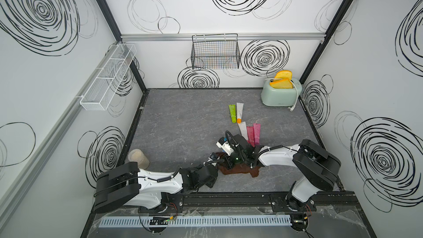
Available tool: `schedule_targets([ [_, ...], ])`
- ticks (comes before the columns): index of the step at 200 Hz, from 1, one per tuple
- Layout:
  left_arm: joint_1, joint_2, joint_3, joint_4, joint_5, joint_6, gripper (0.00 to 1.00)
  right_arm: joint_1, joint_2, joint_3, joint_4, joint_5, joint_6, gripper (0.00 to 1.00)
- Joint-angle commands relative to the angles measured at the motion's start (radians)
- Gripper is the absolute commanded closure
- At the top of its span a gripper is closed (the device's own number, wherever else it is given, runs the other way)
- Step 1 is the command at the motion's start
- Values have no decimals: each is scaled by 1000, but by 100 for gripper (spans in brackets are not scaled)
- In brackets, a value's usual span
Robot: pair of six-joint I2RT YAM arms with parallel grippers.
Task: Wipe the surface of the toothpaste tube
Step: Wipe the dirt from the toothpaste tube, then adjust the toothpaste at the center of the board.
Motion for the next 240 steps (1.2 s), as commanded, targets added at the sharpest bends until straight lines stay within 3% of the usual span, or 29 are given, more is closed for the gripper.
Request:
schedule_targets([
  [1, 2, 9, 16, -1, -8, 5, 100, -79, 52, -13, -47, -23, -20, 100],
  [41, 21, 3, 15, -12, -6, -8, 100, -249, 42, 11, -99, 11, -65, 100],
  [119, 149, -15, 61, -84, 51, -7, 100, -261, -41, -123, 27, -31, -26, 100],
  [150, 155, -40, 134, -163, 97, -4, 36, -253, -36, -119, 30, -44, -24, 100],
  [158, 159, -57, 153, -176, 117, -5, 25, -252, -41, -121, 31, -45, -24, 100],
  [166, 164, -74, 175, -195, 135, -2, 21, -252, -48, -123, 32, -43, -24, 100],
  [189, 235, -124, 237, -229, 219, 34, 24, -252, -59, -124, 30, -44, -26, 100],
  [222, 489, -69, 244, -162, 502, 91, 59, -253, -62, -126, 35, -44, -27, 100],
  [240, 527, 17, 289, -186, 484, 110, 61, -250, -59, -125, 35, -48, -28, 100],
])
